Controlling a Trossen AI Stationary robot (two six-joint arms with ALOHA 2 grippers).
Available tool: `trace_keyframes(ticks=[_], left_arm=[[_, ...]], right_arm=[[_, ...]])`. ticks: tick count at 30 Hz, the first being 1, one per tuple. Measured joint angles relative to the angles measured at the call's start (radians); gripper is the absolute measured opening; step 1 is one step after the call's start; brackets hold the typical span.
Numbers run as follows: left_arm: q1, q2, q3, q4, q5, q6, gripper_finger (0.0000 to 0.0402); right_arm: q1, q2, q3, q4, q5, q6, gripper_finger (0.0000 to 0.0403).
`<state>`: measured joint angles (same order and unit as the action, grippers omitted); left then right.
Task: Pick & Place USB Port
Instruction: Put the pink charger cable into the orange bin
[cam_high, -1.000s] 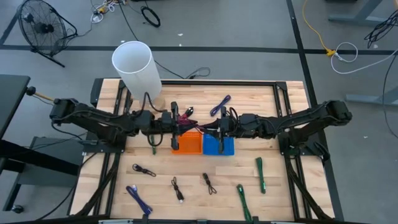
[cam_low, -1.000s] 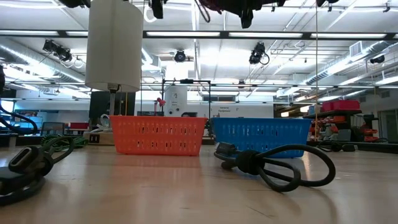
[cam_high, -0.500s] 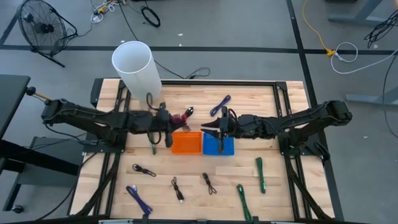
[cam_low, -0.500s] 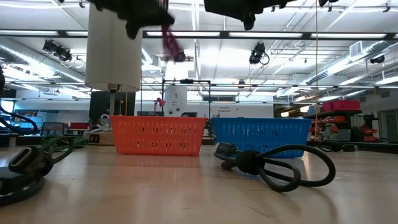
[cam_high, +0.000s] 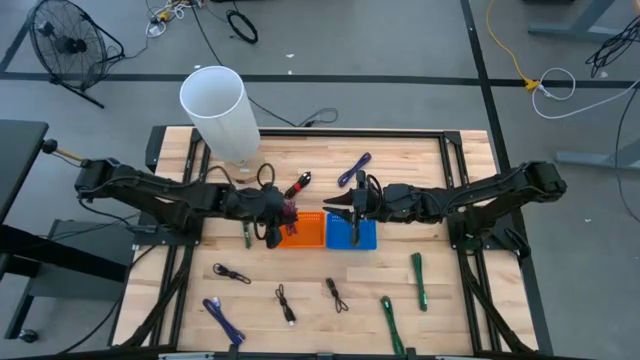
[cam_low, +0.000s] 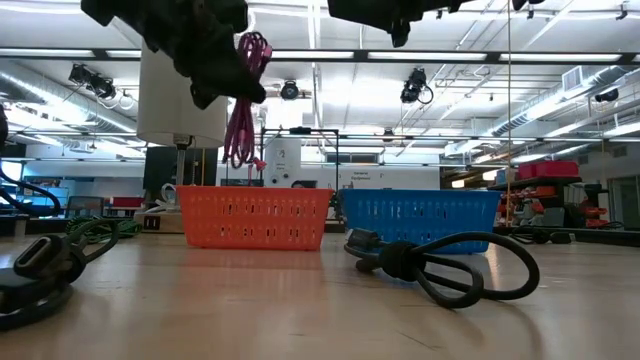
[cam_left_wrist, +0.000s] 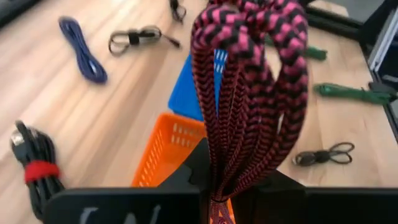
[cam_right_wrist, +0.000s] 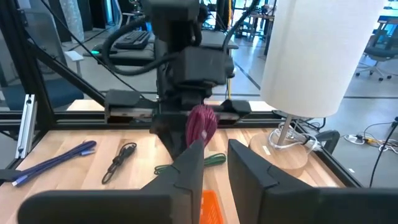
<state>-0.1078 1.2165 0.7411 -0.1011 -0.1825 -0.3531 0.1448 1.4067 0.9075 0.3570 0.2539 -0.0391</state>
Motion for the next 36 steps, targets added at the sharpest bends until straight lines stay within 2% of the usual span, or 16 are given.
trace_keyframes(ticks=[5,16,26,36], left_arm=[[0.0,0.039,0.0,-0.047,-0.003,-0.022,0.0028],[0.029,0.127,0.0,-0.053,0.087,-0.056,0.0028],[0.031,0.171,0.001,-0.059,0.109,-0.105,0.0029],[0.033,0.172,0.001,-0.053,0.117,-0.107,0.0133]], right_arm=[[0.0,0.0,0.0,0.0,0.0,0.0,0.0072],[0.0,0.0,0.0,0.002,0.0,-0.003,0.0071],[0.0,0.0,0.0,0.001,0.0,-0.004,0.0071],[0.0,0.001,0.0,-0.001,0.0,-0.005,0.0071]])
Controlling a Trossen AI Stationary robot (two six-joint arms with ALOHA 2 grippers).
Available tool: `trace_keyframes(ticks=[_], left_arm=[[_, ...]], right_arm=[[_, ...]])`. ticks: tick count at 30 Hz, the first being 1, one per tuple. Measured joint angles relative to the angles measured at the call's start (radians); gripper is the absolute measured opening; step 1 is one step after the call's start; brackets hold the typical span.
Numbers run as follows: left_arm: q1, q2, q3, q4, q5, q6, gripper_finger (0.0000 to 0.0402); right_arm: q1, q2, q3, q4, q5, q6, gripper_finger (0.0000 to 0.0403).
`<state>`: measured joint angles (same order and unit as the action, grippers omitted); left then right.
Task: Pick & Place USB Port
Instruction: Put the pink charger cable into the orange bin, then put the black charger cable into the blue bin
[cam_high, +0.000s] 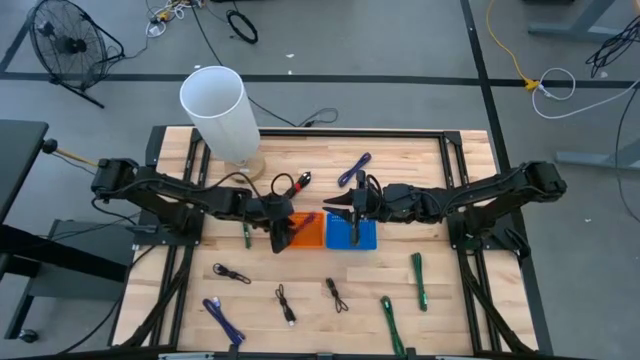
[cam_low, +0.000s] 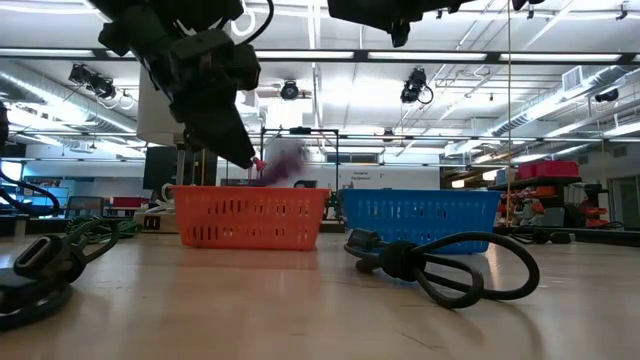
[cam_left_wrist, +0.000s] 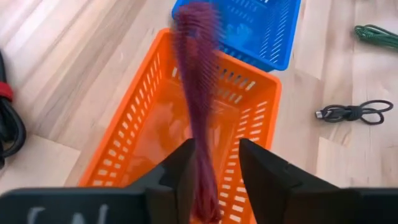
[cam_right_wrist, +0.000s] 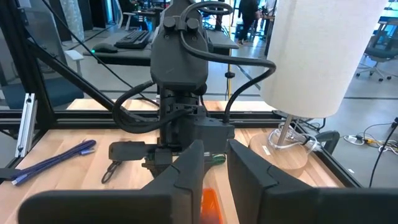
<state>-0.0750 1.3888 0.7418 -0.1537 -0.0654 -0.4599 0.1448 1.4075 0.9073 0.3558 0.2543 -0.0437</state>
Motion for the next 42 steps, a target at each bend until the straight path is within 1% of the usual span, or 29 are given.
trace_keyframes(ticks=[3,7,11,15,19,22,26,30,32,34,39,42], left_arm=[[0.0,0.0,0.0,0.01,-0.001,0.0,0.0147],[0.001,0.0,0.0,0.049,-0.042,0.009,0.0152],[0.019,-0.001,0.0,0.078,-0.081,0.096,0.0148],[0.073,-0.001,0.0,0.086,-0.151,0.123,0.0144],[0.16,-0.001,0.0,0.076,-0.159,0.166,0.0144],[0.248,-0.001,0.0,0.047,-0.15,0.168,0.0145],[0.359,0.001,0.0,0.013,-0.103,0.165,0.0152],[0.434,0.006,0.0,0.006,-0.033,0.166,0.0165],[0.453,0.005,0.0,0.014,0.005,0.165,0.0174],[0.46,0.006,0.0,0.02,0.021,0.165,0.0184],[0.451,0.032,0.0,0.019,0.017,0.158,0.0204],[0.432,0.084,0.001,0.04,0.014,0.158,0.021]], right_arm=[[0.0,0.0,0.0,0.0,0.0,0.0,0.0071],[0.0,0.0,0.0,0.0,0.0,0.0,0.0071],[0.0,0.0,0.0,-0.001,0.0,0.0,0.0071],[0.0,0.0,0.0,-0.001,0.0,0.0,0.0071],[0.0,0.0,0.0,-0.002,0.0,0.0,0.0071],[0.0,0.0,0.0,-0.002,0.0,0.0,0.0071],[0.0,0.0,0.0,-0.002,0.0,0.0,0.0071],[0.0,0.0,0.0,-0.001,0.0,0.0,0.0071],[0.0,0.0,0.0,-0.001,0.0,-0.001,0.0071],[0.0,0.0,0.0,0.0,0.0,-0.007,0.0071],[0.0,0.0,0.0,0.0,0.0,-0.018,0.0071],[0.0,0.0,0.0,0.0,0.0,-0.018,0.0071]])
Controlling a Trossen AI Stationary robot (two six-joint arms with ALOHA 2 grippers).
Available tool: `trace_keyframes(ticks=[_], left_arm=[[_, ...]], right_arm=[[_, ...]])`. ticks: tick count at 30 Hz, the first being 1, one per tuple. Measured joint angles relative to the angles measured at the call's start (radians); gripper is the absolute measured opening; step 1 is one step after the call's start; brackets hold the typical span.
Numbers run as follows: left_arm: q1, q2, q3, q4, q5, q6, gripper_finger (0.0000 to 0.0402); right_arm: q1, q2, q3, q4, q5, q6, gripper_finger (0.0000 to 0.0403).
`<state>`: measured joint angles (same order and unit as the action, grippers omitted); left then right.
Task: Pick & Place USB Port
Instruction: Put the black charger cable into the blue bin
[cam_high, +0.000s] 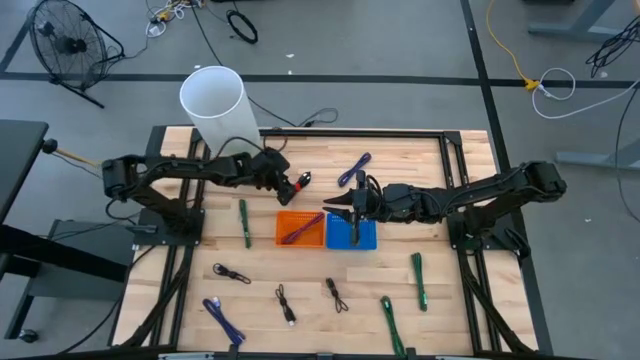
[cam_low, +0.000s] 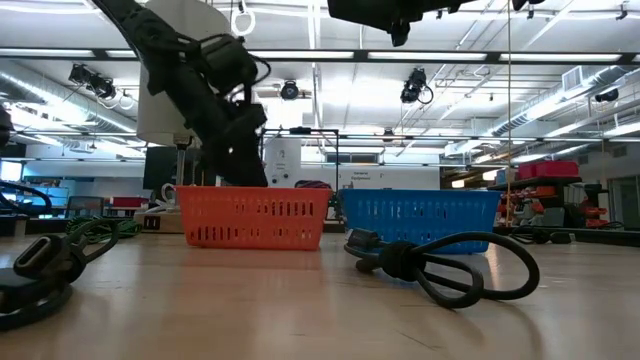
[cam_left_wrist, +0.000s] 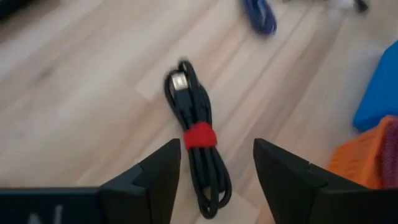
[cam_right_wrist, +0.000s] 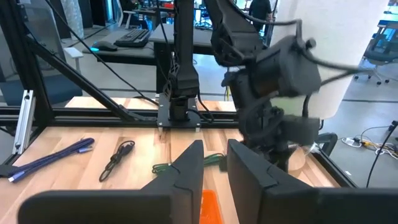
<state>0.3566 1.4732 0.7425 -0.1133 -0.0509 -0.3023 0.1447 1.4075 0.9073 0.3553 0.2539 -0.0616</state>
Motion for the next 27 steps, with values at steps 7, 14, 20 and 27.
trace_keyframes(ticks=[7,14,20,27], left_arm=[[-0.013,0.119,-0.001,0.066,-0.011,0.001,0.0211],[-0.013,0.159,-0.001,0.078,-0.056,0.031,0.0211],[-0.013,0.178,-0.001,0.092,-0.038,0.035,0.0211],[-0.017,0.188,0.0,0.106,-0.032,0.033,0.021]], right_arm=[[0.0,0.0,0.0,0.0,0.0,0.0,0.0071],[0.0,0.0,0.0,-0.002,0.0,0.0,0.0071],[0.0,0.0,0.0,-0.003,0.0,-0.002,0.0071],[0.0,0.0,0.0,-0.002,0.0,-0.001,0.0071]])
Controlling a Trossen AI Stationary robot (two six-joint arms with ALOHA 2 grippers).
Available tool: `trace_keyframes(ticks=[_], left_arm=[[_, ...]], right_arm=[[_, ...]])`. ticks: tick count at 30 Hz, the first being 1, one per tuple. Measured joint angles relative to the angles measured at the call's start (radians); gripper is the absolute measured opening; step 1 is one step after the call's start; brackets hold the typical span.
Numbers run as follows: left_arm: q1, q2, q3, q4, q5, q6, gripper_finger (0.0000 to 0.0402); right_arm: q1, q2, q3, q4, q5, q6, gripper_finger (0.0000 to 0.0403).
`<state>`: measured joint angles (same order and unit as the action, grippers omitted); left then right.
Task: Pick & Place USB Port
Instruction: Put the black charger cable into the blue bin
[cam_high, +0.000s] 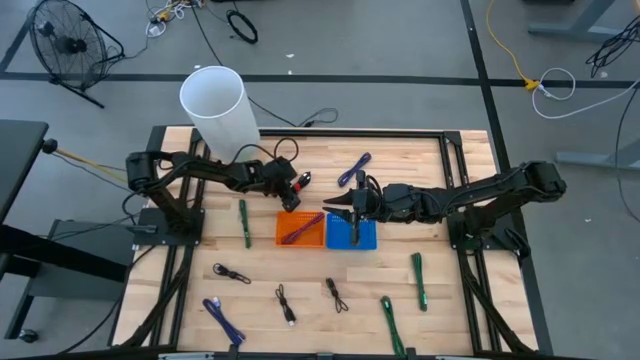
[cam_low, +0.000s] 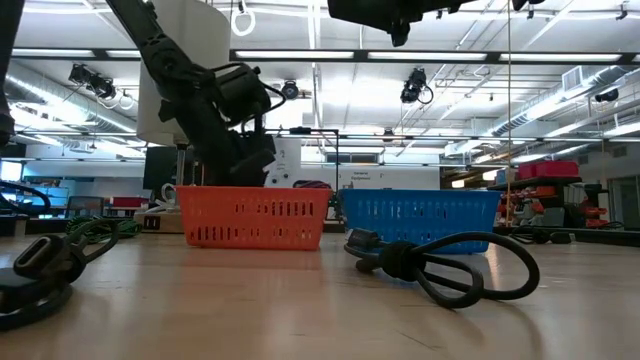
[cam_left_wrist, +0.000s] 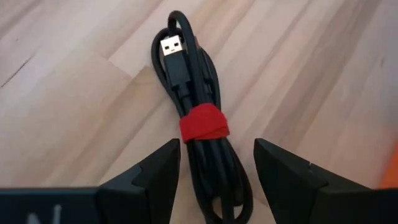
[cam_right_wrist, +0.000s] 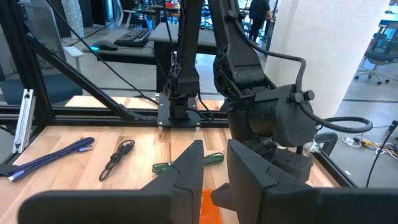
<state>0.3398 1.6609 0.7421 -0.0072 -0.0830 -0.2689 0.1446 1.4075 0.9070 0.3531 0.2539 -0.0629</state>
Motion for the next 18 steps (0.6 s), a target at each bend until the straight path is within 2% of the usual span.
trace_keyframes(ticks=[2,4,8,13,18], left_arm=[[0.0,0.016,0.0,-0.021,0.013,-0.013,0.0199],[0.0,0.035,-0.001,-0.018,0.012,-0.023,0.0169],[-0.004,0.043,0.0,-0.016,0.006,0.018,0.0062],[-0.008,0.036,0.005,-0.001,0.001,0.041,0.0053],[-0.022,0.03,0.064,-0.003,0.014,0.045,0.0053]], right_arm=[[0.0,0.0,0.0,0.001,0.0,0.0,0.0071],[0.0,0.0,0.0,0.003,0.0,0.0,0.0071],[0.0,0.0,0.0,0.003,0.0,0.0,0.0071],[0.0,0.0,0.0,0.003,0.0,0.0,0.0071],[-0.007,0.0,0.0,-0.004,0.0,0.0,0.0071]])
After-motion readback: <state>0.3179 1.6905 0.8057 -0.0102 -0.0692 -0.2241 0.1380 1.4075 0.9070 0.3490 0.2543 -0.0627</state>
